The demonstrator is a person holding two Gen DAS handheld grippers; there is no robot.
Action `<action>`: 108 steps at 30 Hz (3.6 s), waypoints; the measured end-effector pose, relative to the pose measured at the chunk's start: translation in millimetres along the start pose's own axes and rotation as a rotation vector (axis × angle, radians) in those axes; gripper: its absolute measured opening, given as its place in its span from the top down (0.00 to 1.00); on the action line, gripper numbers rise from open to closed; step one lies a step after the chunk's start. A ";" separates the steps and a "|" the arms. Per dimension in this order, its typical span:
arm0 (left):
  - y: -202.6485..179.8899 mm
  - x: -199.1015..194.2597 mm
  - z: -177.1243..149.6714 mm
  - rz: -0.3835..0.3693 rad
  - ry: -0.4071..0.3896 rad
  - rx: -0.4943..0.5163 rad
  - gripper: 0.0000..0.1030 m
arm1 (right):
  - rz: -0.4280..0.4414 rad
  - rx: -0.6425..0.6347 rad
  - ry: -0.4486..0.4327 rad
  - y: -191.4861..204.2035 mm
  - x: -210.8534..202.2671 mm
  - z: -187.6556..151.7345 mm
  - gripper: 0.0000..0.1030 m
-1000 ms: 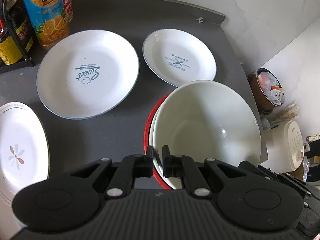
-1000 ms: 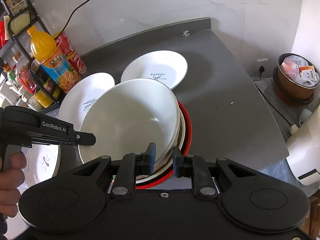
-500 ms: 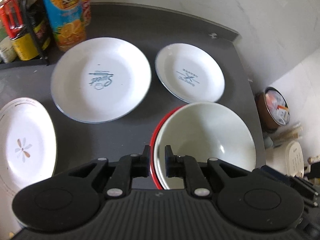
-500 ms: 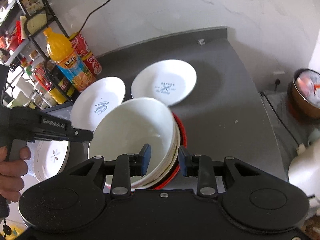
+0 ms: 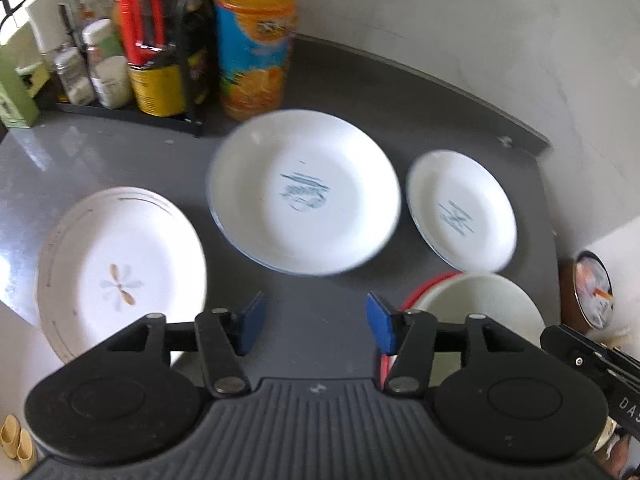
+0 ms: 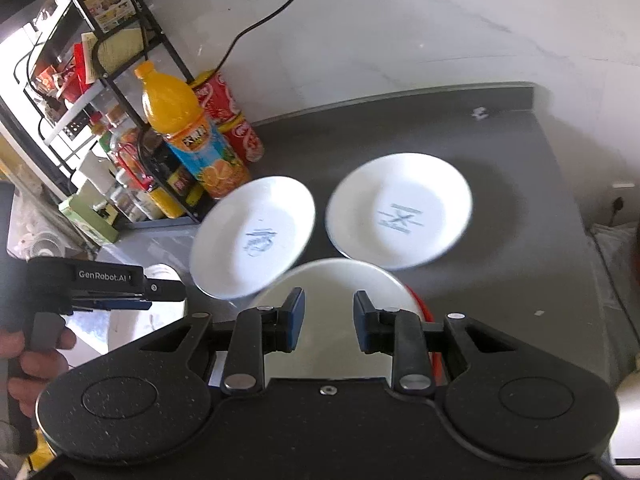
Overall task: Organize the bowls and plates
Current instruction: 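Open both grippers and lift away from the bowl stack, then close both grippers on the rim of the 'Sweet' plate, then lift the 'Sweet' plate and carry it toward the flower-print plate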
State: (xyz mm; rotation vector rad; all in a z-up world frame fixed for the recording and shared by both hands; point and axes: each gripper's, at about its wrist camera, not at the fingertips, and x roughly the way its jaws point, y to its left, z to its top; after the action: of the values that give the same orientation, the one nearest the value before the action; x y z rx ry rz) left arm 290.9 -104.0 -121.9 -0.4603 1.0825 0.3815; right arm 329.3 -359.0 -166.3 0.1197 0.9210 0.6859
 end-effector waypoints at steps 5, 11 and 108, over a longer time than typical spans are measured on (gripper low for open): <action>25.4 1.5 14.5 0.007 -0.014 -0.026 0.43 | 0.000 0.008 -0.006 22.3 16.8 12.4 0.62; 52.8 17.8 43.7 -0.017 -0.005 -0.036 0.42 | -0.041 0.064 -0.006 43.3 39.5 25.5 0.56; 200.1 20.3 49.6 -0.028 -0.080 -0.275 0.90 | 0.029 -0.051 0.118 143.7 151.7 25.8 0.89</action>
State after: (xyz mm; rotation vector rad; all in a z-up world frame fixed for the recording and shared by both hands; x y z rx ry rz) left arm 234.5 92.5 -154.8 -0.6978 0.9485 0.5226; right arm 340.4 -151.6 -201.4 0.0477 1.0152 0.7493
